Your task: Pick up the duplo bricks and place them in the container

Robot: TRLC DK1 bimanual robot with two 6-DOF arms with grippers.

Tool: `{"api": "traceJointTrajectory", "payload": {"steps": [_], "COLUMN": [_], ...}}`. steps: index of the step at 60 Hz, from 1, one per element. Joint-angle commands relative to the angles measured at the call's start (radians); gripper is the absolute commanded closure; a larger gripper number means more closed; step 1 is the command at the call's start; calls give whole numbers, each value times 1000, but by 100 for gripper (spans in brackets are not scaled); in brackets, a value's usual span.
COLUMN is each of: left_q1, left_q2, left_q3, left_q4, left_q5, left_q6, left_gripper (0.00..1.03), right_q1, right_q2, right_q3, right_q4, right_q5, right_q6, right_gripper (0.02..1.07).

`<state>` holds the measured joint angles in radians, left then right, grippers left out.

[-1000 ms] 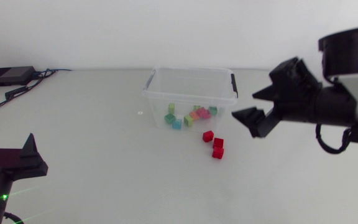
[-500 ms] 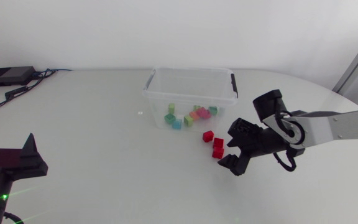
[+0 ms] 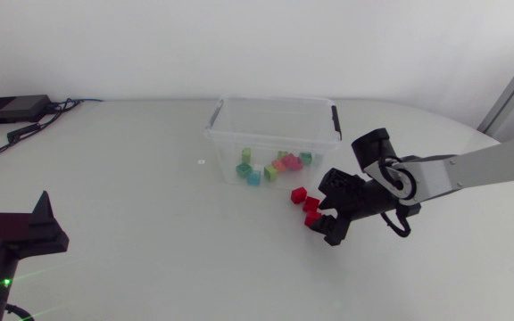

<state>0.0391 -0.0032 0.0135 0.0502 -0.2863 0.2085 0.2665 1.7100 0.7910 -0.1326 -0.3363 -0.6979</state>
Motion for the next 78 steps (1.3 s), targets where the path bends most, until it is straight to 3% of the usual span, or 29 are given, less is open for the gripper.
{"api": "traceJointTrajectory", "payload": {"steps": [1, 10, 22, 39, 61, 69, 78], "left_q1": [4, 5, 4, 5, 4, -4, -5], "left_q2": [-11, -11, -11, -11, -11, -11, -11], "left_q3": [-17, -18, -18, -17, -18, -18, -18], "left_q4": [-1, -1, -1, -3, -1, -3, -1], "left_q5": [1, 1, 1, 1, 1, 1, 1], "left_q6": [-20, -20, -20, -20, -20, -20, -20], "left_gripper": [4, 4, 4, 4, 4, 4, 4], "right_q1": [5, 10, 23, 53, 116, 119, 103], "right_q2": [23, 13, -82, -452, -719, -687, -572], "right_q3": [-7, -26, -65, -82, 90, 214, 313], "right_q4": [16, 19, -38, -288, -553, -559, -479], "right_q5": [2, -3, -3, -6, 3, 19, 20], "right_q6": [-28, -32, -34, -20, 52, 87, 123], "right_gripper": [50, 79, 80, 80, 80, 80, 80]}}
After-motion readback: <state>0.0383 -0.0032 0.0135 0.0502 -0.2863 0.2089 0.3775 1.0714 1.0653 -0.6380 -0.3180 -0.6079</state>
